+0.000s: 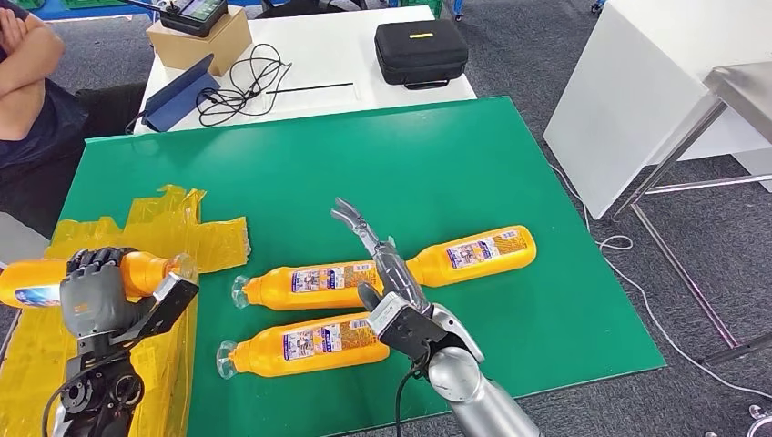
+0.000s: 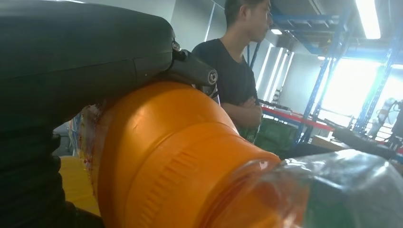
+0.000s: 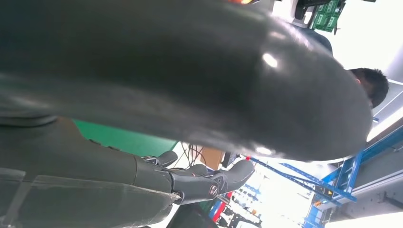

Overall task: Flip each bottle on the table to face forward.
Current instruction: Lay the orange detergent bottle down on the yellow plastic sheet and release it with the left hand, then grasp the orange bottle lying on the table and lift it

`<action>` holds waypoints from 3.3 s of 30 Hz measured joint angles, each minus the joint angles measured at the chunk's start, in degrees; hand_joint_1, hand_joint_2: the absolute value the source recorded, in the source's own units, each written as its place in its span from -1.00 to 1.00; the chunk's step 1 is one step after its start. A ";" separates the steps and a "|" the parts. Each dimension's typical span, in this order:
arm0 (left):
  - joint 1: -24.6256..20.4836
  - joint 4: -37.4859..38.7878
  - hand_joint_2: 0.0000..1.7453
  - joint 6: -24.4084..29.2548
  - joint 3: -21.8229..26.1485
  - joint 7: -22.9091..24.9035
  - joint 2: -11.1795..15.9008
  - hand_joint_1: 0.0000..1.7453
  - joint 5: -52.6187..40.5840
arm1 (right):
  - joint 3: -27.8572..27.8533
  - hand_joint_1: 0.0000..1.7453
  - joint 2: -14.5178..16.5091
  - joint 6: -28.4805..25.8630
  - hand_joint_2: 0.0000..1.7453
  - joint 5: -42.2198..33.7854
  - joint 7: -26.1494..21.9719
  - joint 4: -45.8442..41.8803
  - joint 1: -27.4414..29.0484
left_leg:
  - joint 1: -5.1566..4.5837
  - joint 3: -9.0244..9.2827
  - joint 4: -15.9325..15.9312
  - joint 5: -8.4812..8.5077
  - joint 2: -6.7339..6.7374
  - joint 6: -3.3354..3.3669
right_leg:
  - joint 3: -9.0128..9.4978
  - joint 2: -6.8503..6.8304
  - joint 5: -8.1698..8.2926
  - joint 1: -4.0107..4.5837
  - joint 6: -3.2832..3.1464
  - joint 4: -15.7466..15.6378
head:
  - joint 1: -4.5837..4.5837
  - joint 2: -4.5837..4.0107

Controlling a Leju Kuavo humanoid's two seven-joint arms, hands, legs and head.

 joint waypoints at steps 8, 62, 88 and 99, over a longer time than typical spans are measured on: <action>-1.42 7.14 1.00 -1.02 -1.84 0.85 -0.24 1.00 -2.09 | 0.02 -1.00 -0.22 1.05 -1.00 -0.81 0.01 -0.25 0.15 | 0.00 0.00 0.00 0.00 0.01 0.00 | -0.01 0.01 0.00 0.00 0.00 -0.01 | -0.01 0.00; 5.39 -16.83 -1.00 -19.06 0.01 -12.40 -2.60 -1.00 55.99 | 12.14 -1.00 -4.14 8.21 1.00 32.58 21.51 11.54 -1.20 | 0.01 -0.01 -0.02 0.04 -0.31 0.00 | 0.10 -0.34 -0.03 0.00 -0.01 0.01 | 0.00 0.00; 9.19 -25.86 -1.00 -16.28 1.21 -16.79 -3.19 -1.00 64.51 | 13.73 1.00 -1.50 8.75 1.00 42.17 29.86 24.39 -6.83 | 0.03 0.62 -0.04 -0.03 0.00 -0.09 | 0.52 -0.08 0.06 0.05 -0.19 -0.01 | -0.01 0.00; 11.38 -25.86 -1.00 -19.33 2.29 -16.42 -3.12 -1.00 72.23 | 5.10 1.00 -2.35 4.66 1.00 19.18 16.96 12.15 -1.93 | 0.04 0.14 -0.02 -0.01 0.01 -0.09 | 0.09 0.00 0.09 0.05 -0.17 0.01 | -0.01 0.00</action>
